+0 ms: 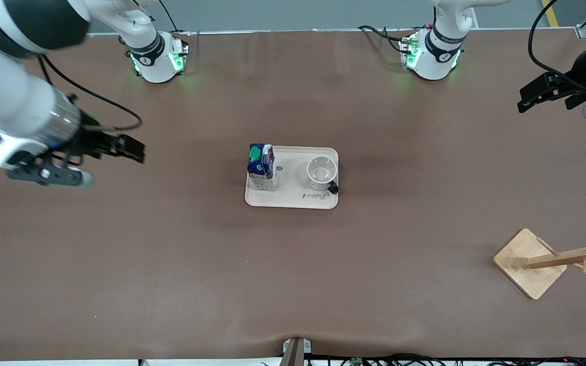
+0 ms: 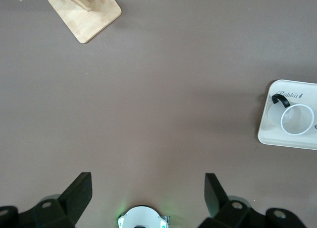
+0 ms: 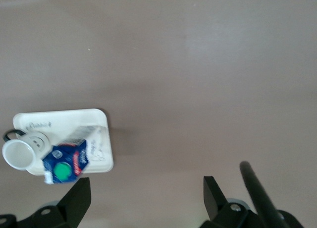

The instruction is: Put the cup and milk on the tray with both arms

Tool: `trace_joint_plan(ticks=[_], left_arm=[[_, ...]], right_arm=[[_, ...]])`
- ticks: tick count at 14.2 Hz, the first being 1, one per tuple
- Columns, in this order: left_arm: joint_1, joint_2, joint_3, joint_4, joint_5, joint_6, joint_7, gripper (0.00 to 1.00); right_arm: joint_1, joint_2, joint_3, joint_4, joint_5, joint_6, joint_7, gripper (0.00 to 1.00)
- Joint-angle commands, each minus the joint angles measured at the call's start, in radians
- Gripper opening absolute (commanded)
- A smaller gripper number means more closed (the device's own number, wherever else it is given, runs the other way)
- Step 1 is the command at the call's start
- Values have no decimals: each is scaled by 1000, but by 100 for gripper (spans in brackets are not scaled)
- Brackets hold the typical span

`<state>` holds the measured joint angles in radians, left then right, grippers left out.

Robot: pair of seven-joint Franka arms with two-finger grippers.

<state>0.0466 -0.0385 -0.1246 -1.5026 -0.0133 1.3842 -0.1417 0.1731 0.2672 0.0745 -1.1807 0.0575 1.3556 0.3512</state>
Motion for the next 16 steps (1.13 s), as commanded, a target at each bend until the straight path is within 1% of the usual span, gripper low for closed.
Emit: trace_joint_plan(ticks=[1,3,5,6,7,11,14,16], left_arm=[[7,-14,-1,-13,-4,4,13,100],[7,-17,-1,-15,-4,1,13,100],[9,-15,5,-7,-4,3,14,100],[9,-14,6,-7,-4,7,14,100],[9,-14,7,-7,-4,9,14,100],[7,-12,7,-14,-2,9,11,100],[7,-21,7,-33,-2,9,10,100],[6,-26,0,-39,-2,7,10,100]], right_arm=[[-88,-170,16,-227,-13,65,-57,100],[-130,-224,15,-272,-15,83,-115,100],[-187,-244,15,-280,-12,74,-197,100],[-232,-247,16,-290,-10,68,-256,100],[-250,-250,18,-290,-8,60,-276,100],[-250,-247,19,-280,-28,54,-285,100],[-241,-302,25,-307,-28,33,-319,100],[-241,-312,24,-321,-27,30,-322,100]])
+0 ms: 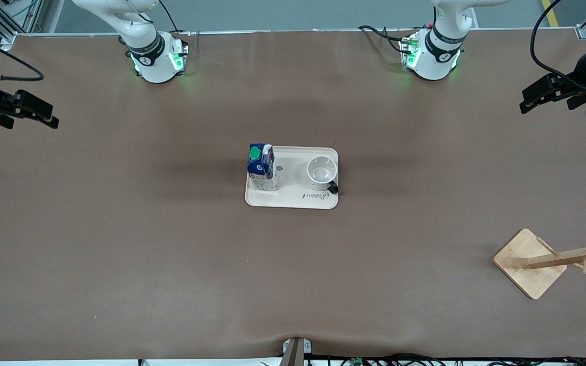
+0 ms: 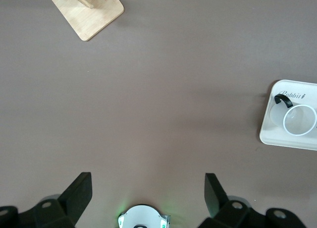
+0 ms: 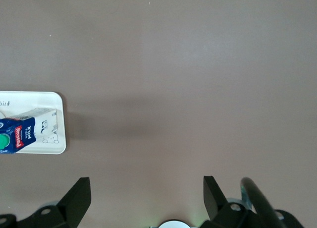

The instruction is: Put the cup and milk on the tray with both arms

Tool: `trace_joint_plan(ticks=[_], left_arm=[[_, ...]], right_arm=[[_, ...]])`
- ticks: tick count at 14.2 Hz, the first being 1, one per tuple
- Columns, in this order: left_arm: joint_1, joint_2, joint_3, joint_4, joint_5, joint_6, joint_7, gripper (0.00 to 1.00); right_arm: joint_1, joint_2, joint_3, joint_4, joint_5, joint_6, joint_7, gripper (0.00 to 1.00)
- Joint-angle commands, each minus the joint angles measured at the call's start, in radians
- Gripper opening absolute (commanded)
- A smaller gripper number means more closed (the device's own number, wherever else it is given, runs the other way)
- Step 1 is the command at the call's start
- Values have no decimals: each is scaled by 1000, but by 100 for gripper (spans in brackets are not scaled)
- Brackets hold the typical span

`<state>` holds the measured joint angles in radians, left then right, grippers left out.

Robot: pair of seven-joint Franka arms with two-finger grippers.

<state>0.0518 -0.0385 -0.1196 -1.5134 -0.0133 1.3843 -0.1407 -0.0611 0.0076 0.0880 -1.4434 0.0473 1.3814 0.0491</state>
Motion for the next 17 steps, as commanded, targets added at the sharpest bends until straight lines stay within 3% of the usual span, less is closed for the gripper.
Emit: trace_joint_plan(ticks=[1,10,17], left_arm=[[0,-37,-8,-51,-1,10,9,100],[-1,-121,-11,-143,6,120,13,100],[0,-98,-8,-97,-7,124,12,100]], right_arm=[[-8,-58,7,-77,-18,7,-35,100],[-16,-57,4,-80,-44,-19,-66,100],[-16,-55,3,-78,-52,-18,-74,100]])
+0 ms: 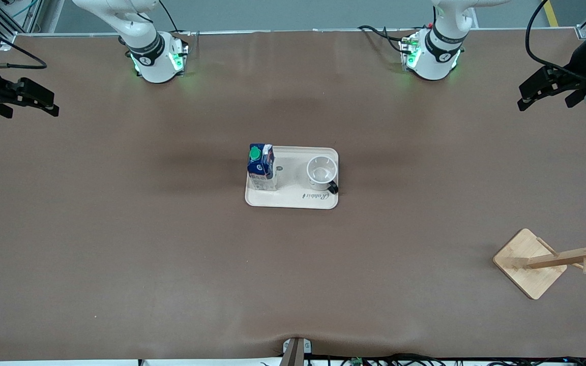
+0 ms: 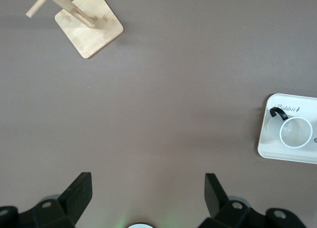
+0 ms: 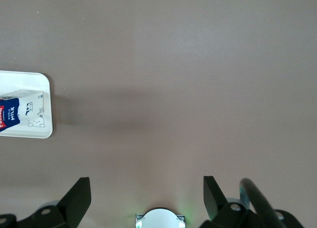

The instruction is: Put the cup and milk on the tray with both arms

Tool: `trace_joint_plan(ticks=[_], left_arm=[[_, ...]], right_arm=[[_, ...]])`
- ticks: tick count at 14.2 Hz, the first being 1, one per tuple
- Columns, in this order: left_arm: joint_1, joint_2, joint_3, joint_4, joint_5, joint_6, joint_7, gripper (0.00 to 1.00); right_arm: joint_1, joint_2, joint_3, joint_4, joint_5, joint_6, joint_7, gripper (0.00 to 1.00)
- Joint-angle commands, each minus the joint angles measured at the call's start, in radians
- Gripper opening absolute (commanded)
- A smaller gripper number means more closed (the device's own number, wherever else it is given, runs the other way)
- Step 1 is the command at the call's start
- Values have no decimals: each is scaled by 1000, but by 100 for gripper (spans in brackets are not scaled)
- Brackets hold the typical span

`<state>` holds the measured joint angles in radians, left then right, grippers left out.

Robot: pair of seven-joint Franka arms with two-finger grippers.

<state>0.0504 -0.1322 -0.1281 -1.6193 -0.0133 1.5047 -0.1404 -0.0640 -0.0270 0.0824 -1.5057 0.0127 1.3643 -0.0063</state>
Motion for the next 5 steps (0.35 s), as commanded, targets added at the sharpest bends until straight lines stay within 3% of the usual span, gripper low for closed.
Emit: trace_joint_plan(ticks=[1,5], left_arm=[[2,-6,1,9,-7,3,13,100],[-3,-4,1,9,-2,-3,12,100]], right_arm=[[-14,-21,8,-16,-17,-2,-18,100],[-13,-19,8,-16,-17,-2,-18,100]])
